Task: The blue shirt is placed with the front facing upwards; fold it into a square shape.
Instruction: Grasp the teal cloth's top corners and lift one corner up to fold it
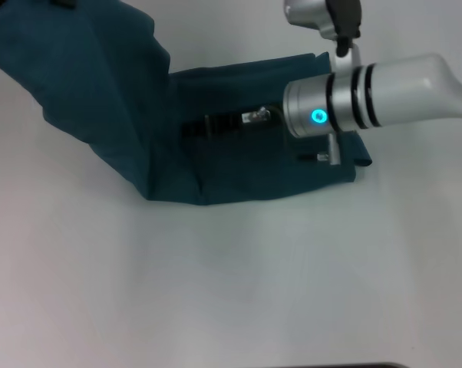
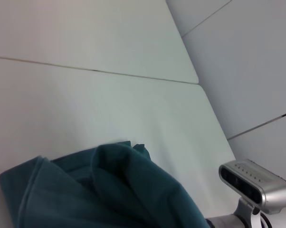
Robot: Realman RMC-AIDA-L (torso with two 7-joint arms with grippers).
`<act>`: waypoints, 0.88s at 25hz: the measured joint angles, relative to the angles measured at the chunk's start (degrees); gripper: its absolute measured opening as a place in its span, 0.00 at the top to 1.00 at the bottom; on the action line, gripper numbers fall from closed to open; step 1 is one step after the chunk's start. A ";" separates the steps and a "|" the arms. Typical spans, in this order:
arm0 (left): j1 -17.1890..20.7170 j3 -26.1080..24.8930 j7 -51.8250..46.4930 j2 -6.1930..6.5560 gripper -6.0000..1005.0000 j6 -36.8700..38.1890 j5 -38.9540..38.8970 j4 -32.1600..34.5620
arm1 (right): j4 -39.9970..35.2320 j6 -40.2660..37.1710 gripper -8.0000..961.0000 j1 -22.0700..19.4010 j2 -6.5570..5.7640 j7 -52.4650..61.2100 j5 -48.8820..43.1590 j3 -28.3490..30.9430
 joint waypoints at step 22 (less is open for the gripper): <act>-0.32 -0.06 1.22 0.11 0.94 -0.43 -0.05 0.13 | 8.37 5.52 0.99 7.47 0.19 -1.00 0.93 -0.32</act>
